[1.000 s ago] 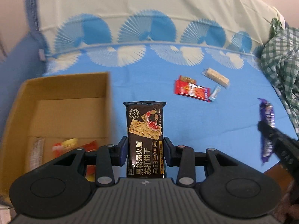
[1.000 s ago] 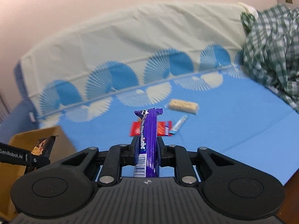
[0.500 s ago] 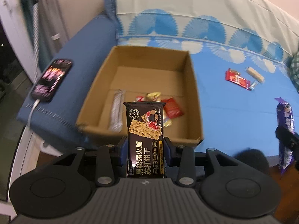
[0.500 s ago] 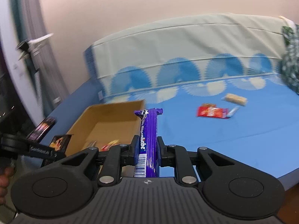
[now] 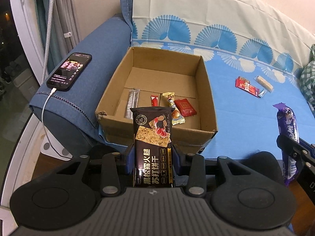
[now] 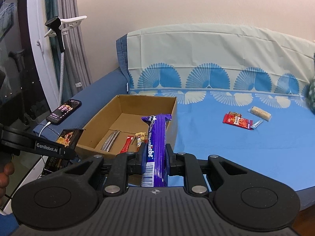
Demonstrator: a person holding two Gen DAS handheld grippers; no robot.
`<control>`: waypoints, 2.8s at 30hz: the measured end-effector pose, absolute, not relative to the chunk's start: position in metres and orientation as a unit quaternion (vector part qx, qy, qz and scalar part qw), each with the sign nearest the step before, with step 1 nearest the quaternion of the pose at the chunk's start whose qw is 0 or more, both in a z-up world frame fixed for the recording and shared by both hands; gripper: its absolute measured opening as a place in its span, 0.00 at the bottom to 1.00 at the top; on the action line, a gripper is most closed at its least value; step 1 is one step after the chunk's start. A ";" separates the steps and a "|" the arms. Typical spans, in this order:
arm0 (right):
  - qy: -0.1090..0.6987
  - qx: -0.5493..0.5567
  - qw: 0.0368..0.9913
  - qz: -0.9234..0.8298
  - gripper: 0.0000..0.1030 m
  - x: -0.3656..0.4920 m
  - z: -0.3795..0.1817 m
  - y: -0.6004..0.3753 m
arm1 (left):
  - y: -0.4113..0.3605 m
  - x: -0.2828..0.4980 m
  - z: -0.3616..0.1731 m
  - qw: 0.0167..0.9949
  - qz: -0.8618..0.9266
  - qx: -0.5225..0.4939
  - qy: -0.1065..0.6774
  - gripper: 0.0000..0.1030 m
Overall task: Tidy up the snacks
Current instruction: 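Carry the black cracker pack and purple bar over the box and release both inside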
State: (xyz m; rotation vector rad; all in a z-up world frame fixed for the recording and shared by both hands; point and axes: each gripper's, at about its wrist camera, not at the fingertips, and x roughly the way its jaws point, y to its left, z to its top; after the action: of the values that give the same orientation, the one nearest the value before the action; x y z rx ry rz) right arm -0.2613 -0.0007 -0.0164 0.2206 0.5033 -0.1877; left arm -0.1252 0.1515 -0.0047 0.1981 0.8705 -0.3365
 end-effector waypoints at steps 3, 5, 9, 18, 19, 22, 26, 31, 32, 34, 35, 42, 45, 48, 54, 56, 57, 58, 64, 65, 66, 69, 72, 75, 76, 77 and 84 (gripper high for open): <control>0.247 0.104 0.959 -0.093 0.19 -0.261 -0.016 0.001 | 0.153 -0.126 -0.004 0.889 -0.164 0.095 0.417 0.42; 0.248 0.102 0.959 -0.093 0.19 -0.261 -0.016 0.003 | 0.153 -0.126 -0.004 0.889 -0.165 0.095 0.417 0.42; 0.250 0.100 0.959 -0.093 0.19 -0.260 -0.016 0.002 | 0.153 -0.125 -0.004 0.888 -0.166 0.095 0.418 0.42; 0.255 0.101 0.957 -0.093 0.19 -0.257 -0.018 0.001 | 0.151 -0.122 -0.007 0.886 -0.166 0.096 0.422 0.42; 0.256 0.101 0.957 -0.093 0.19 -0.257 -0.018 0.001 | 0.152 -0.122 -0.007 0.886 -0.166 0.096 0.422 0.42; 0.259 0.102 0.956 -0.093 0.19 -0.255 -0.018 0.000 | 0.151 -0.122 -0.008 0.886 -0.166 0.097 0.423 0.42; 0.262 0.103 0.955 -0.092 0.19 -0.253 -0.019 0.001 | 0.150 -0.120 -0.009 0.884 -0.166 0.097 0.425 0.42; 0.268 0.104 0.953 -0.092 0.19 -0.249 -0.021 0.001 | 0.150 -0.115 -0.012 0.882 -0.166 0.097 0.430 0.42; 0.269 0.104 0.953 -0.092 0.19 -0.248 -0.022 0.001 | 0.150 -0.114 -0.013 0.882 -0.165 0.097 0.431 0.42; 0.272 0.104 0.952 -0.091 0.19 -0.245 -0.023 0.001 | 0.150 -0.113 -0.014 0.881 -0.164 0.096 0.434 0.42; 0.274 0.104 0.952 -0.091 0.19 -0.244 -0.023 0.001 | 0.150 -0.111 -0.015 0.880 -0.164 0.096 0.436 0.42; 0.292 0.103 0.947 -0.089 0.19 -0.231 -0.029 0.000 | 0.151 -0.095 -0.022 0.876 -0.156 0.094 0.447 0.42; 0.299 0.100 0.945 -0.088 0.19 -0.223 -0.031 -0.001 | 0.153 -0.083 -0.023 0.876 -0.150 0.091 0.450 0.42; 0.304 0.100 0.943 -0.087 0.19 -0.212 -0.033 -0.002 | 0.153 -0.070 -0.021 0.877 -0.145 0.090 0.449 0.42; 0.309 0.098 0.943 -0.074 0.19 -0.182 -0.033 -0.003 | 0.150 -0.037 -0.019 0.878 -0.140 0.087 0.449 0.42; 0.313 0.097 0.943 -0.068 0.19 -0.169 -0.034 -0.003 | 0.148 -0.024 -0.019 0.877 -0.142 0.085 0.451 0.42; 0.314 0.097 0.942 -0.065 0.19 -0.163 -0.034 -0.003 | 0.147 -0.017 -0.019 0.876 -0.143 0.082 0.453 0.42; 0.316 0.096 0.942 -0.062 0.19 -0.155 -0.035 -0.003 | 0.146 -0.012 -0.020 0.875 -0.143 0.080 0.455 0.42; 0.330 0.094 0.938 -0.048 0.19 -0.114 -0.044 -0.005 | 0.133 0.024 -0.032 0.870 -0.138 0.081 0.467 0.42; 0.332 0.094 0.937 -0.046 0.19 -0.106 -0.046 -0.005 | 0.131 0.030 -0.035 0.869 -0.137 0.083 0.469 0.42; 0.334 0.095 0.937 -0.044 0.19 -0.099 -0.048 -0.006 | 0.129 0.036 -0.038 0.868 -0.135 0.086 0.470 0.42; 0.342 0.101 0.933 -0.038 0.19 -0.078 -0.056 -0.009 | 0.121 0.053 -0.047 0.864 -0.133 0.096 0.475 0.42; 0.352 0.107 0.929 -0.035 0.19 -0.057 -0.067 -0.012 | 0.115 0.071 -0.058 0.858 -0.131 0.104 0.485 0.42; 0.361 0.114 0.925 -0.032 0.19 -0.039 -0.077 -0.016 | 0.110 0.089 -0.069 0.854 -0.127 0.112 0.492 0.42; 0.363 0.116 0.924 -0.032 0.19 -0.034 -0.080 -0.016 | 0.108 0.094 -0.073 0.853 -0.126 0.114 0.494 0.42; 0.367 0.117 0.922 -0.031 0.19 -0.028 -0.084 -0.018 | 0.106 0.098 -0.077 0.851 -0.126 0.116 0.496 0.42; 0.392 0.119 0.912 -0.028 0.19 0.003 -0.109 -0.021 | 0.097 0.123 -0.103 0.840 -0.122 0.127 0.512 0.42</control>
State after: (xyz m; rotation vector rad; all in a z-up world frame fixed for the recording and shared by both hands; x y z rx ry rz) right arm 0.0031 -0.0214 -0.1089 0.2456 0.8072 -0.0583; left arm 0.1227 0.0974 -0.1028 0.2692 1.0831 -0.2579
